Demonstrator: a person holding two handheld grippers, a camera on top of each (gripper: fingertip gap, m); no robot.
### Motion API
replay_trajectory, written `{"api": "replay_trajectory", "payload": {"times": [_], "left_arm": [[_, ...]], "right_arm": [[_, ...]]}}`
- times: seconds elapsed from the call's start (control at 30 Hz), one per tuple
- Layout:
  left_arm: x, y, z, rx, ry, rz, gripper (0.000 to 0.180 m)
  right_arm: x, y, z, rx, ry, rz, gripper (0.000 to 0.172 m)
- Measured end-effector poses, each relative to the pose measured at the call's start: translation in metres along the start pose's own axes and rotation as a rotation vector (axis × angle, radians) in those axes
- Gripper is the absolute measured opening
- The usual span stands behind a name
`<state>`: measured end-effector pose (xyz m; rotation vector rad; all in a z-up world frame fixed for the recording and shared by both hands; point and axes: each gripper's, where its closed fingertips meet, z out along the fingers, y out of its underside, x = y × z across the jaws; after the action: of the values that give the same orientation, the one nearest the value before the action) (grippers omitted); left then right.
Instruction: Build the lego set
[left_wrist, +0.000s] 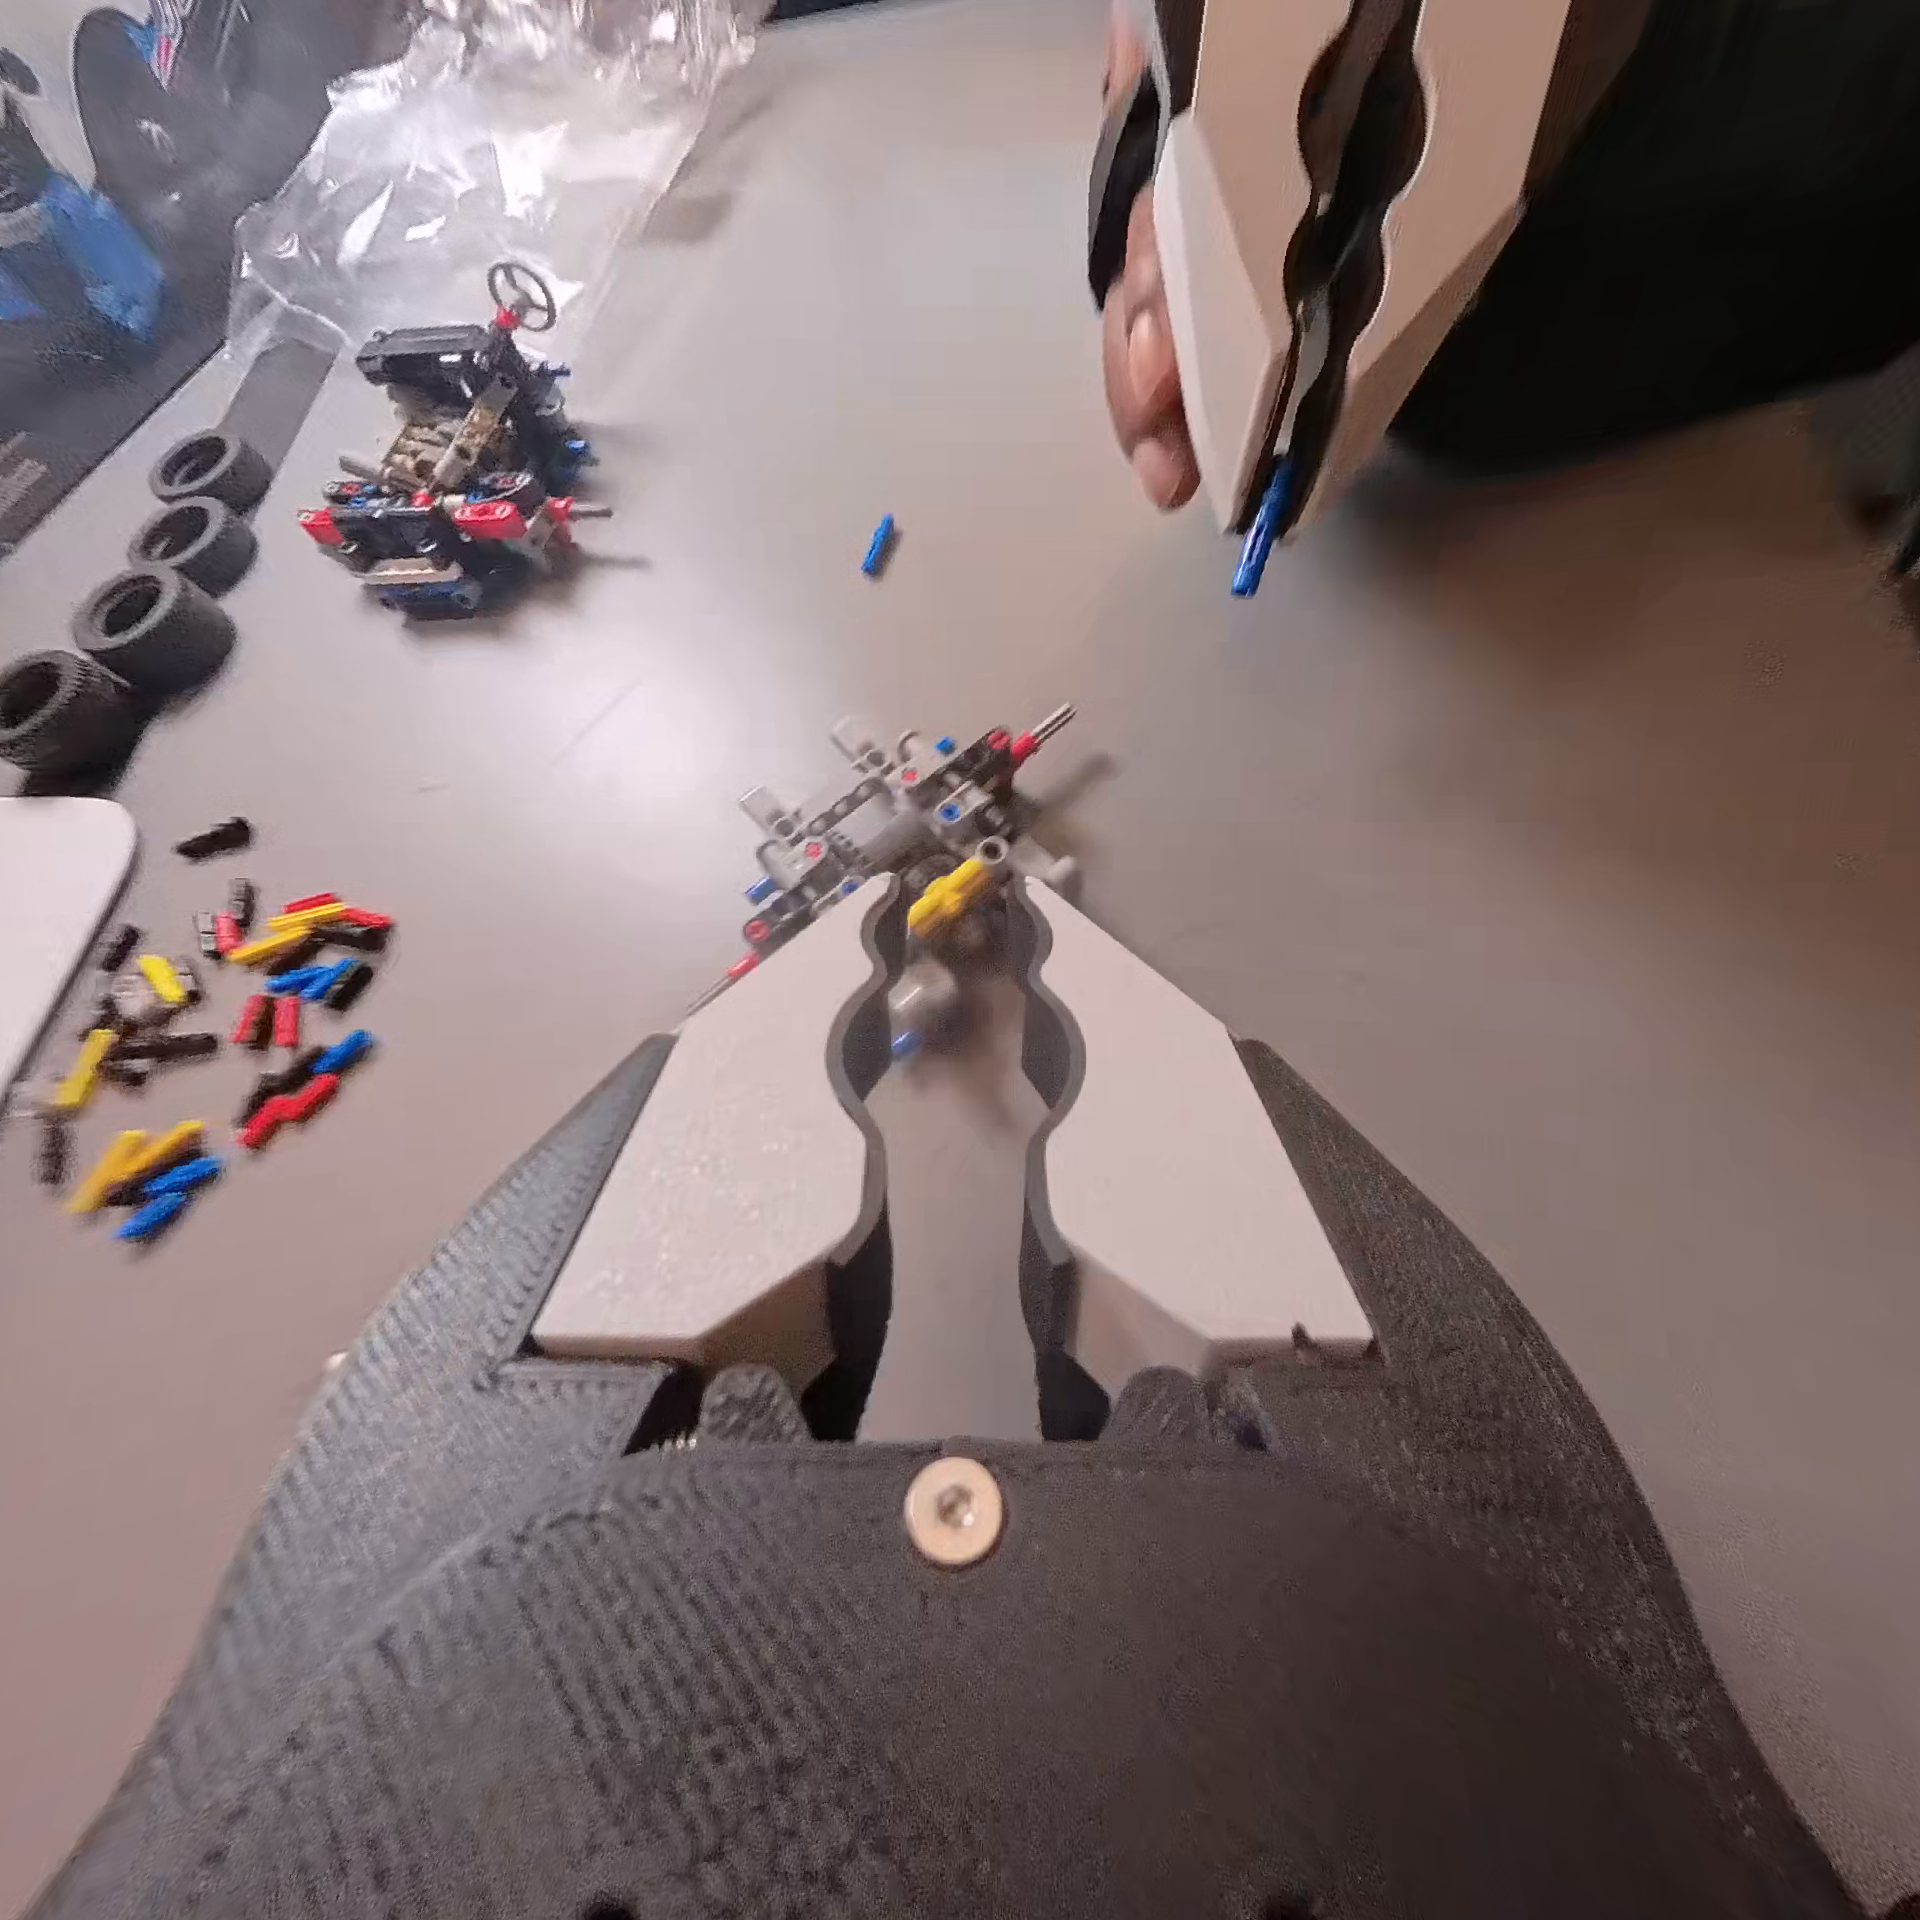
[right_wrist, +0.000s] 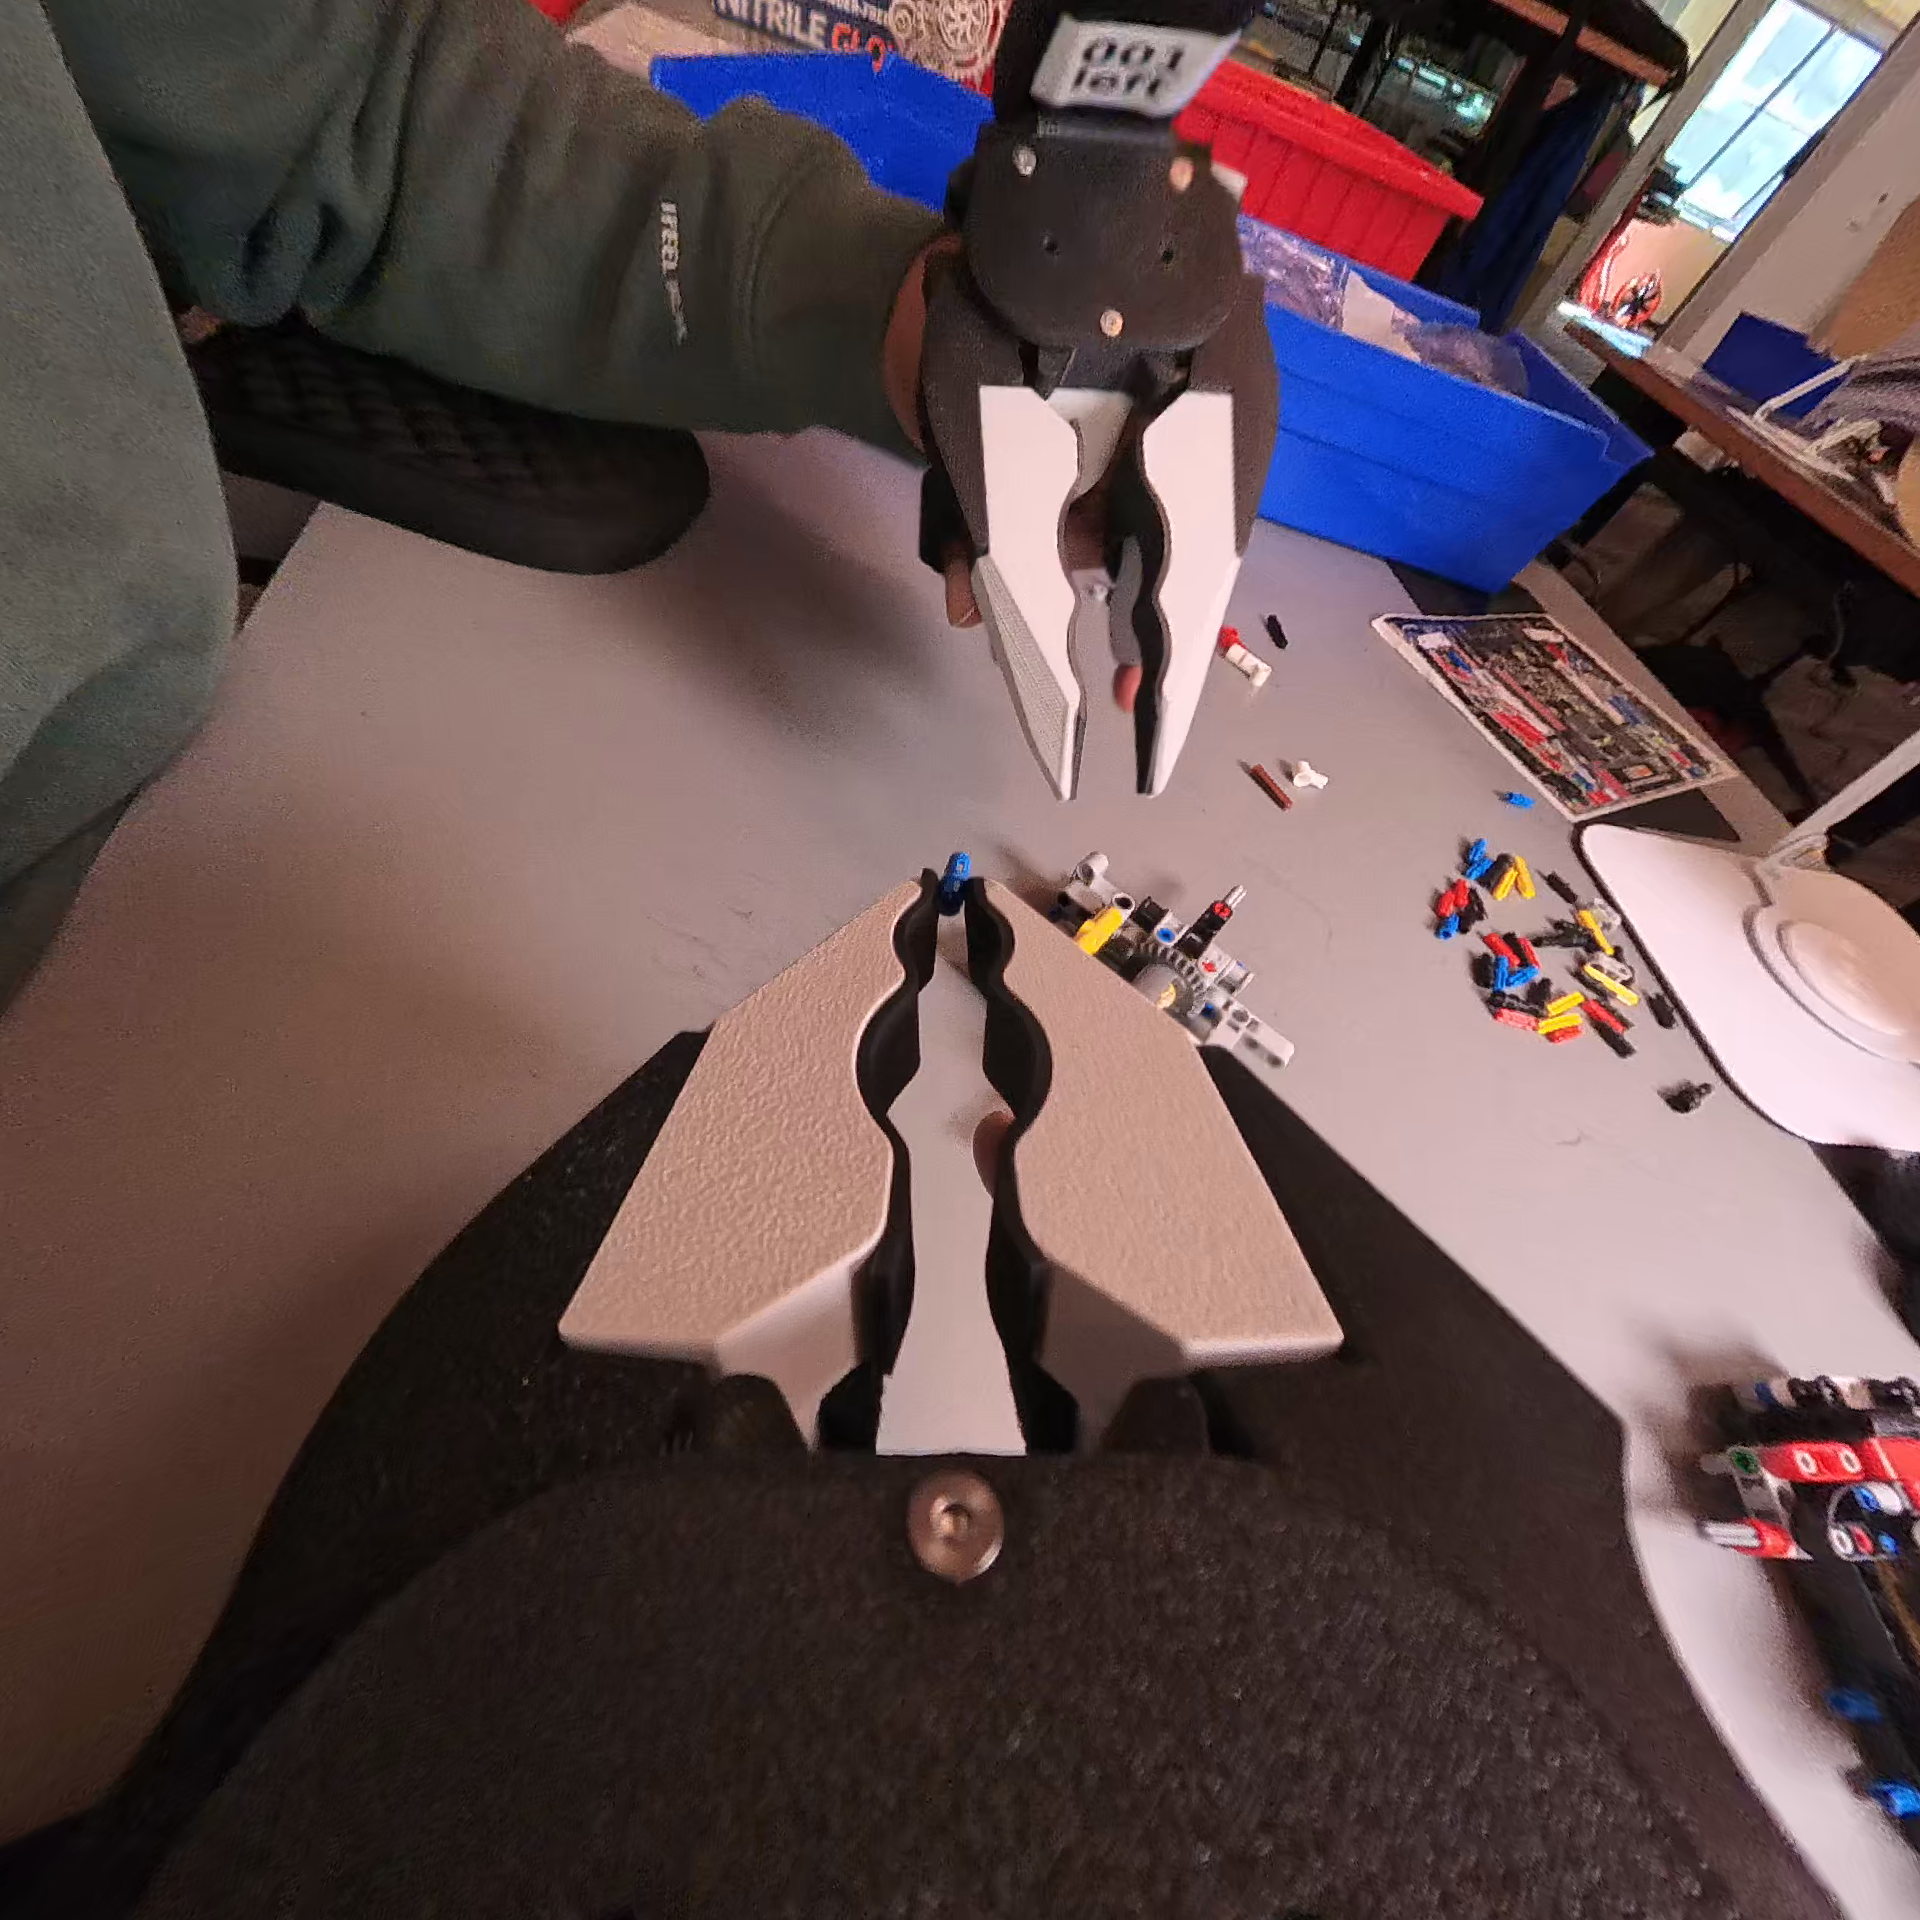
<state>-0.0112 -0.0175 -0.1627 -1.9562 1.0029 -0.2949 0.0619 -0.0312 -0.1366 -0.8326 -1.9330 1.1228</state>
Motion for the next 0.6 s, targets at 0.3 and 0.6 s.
{"api": "replay_trajectory", "payload": {"times": [0.3,0.6], "left_arm": [[-0.003,0.028,0.029,-0.4,0.111,0.418,0.016],[-0.014,0.023,0.037,-0.511,0.185,0.512,0.017]], "right_arm": [[-0.003,0.019,0.008,-0.056,-0.033,0.034,0.004],[-0.009,0.021,0.006,-0.06,-0.065,0.037,0.004]]}}
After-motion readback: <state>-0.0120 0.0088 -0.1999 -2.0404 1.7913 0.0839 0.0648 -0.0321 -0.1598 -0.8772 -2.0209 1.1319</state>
